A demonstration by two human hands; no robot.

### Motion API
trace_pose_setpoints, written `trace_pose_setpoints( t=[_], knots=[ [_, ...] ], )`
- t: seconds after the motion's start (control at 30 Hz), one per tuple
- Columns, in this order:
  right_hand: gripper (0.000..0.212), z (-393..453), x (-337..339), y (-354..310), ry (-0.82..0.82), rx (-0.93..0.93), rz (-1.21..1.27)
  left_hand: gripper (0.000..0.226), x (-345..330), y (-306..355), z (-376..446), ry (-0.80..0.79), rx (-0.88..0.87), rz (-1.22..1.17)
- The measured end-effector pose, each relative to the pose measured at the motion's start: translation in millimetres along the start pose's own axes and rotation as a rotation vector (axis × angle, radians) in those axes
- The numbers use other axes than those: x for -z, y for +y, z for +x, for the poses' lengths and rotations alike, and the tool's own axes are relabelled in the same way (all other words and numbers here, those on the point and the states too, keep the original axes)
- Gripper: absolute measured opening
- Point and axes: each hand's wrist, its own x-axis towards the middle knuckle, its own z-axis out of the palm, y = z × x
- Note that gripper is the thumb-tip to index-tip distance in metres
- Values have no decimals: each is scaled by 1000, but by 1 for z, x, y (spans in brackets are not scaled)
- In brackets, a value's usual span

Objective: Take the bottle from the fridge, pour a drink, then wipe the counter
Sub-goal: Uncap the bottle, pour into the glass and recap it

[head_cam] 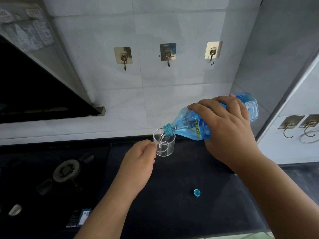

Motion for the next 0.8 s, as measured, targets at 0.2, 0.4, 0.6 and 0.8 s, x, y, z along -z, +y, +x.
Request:
trace_pose_setpoints(
  t=[0.2,0.4,0.6,0.8],
  knots=[
    [77,0,2,-3,-19,0,-1,41,1,-1,0,0,-10,11],
    [77,1,2,-4,-38,-7,-8,41,1,-3,1,3,-13,15],
    [77,2,3,-5,-42,-13,-10,41,1,-2,0,4,-1,6],
    [78,2,3,-4,-43,-6,-13,40,1,-2,0,7,0,5]
  ],
)
